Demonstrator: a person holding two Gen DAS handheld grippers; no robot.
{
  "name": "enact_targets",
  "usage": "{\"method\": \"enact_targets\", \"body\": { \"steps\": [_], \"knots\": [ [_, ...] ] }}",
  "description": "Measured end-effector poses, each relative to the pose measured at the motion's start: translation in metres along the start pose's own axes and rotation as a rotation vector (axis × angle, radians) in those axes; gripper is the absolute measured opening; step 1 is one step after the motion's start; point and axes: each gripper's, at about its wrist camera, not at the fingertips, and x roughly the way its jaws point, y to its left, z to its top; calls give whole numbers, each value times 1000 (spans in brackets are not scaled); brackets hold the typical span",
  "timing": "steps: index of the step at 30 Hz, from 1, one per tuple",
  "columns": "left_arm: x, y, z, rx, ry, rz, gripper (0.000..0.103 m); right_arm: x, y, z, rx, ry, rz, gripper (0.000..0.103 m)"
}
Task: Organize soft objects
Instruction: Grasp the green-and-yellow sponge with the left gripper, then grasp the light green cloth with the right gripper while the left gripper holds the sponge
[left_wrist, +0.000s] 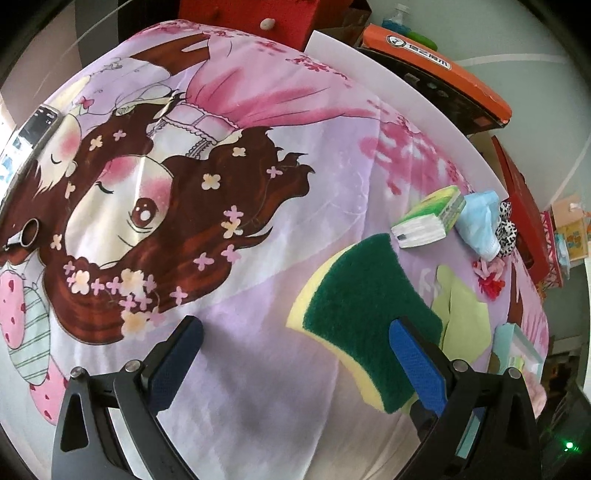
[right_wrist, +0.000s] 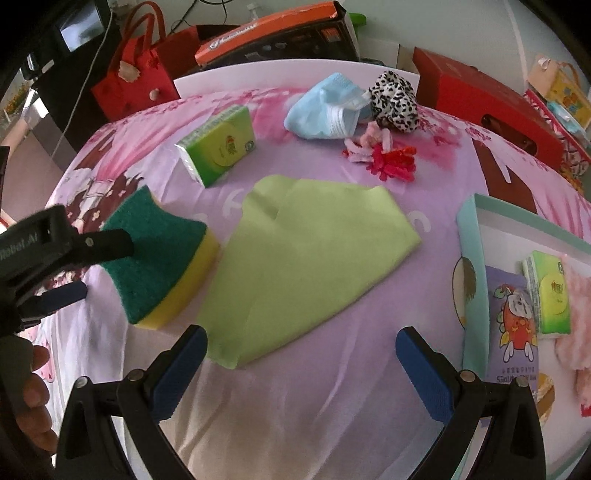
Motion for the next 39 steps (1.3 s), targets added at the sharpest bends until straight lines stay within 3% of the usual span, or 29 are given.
{"method": "enact_targets", "body": {
  "steps": [4,7,14,21,30,39],
  "knots": [
    [2,-2,1,8,-5,-6,100,2,0,0,-7,3,-5,103],
    [3,-6,3,17,-8,-20,93,5,3,-1,-26,11,-16,103],
    [7,-13,5,1,-3,-117,62,4,3,-7,-54,27,-18,103],
    [9,-9,5,-49,-5,-177,50,1,-3,-12,-62,53,-15,103],
    [3,-5,3,-59,-13,-188,45,0,-4,-24,-118,102,-30,103],
    [2,-4,3,-66,-9,-191,45,8,-11,-14,-86,-2,-49,103]
  ]
}}
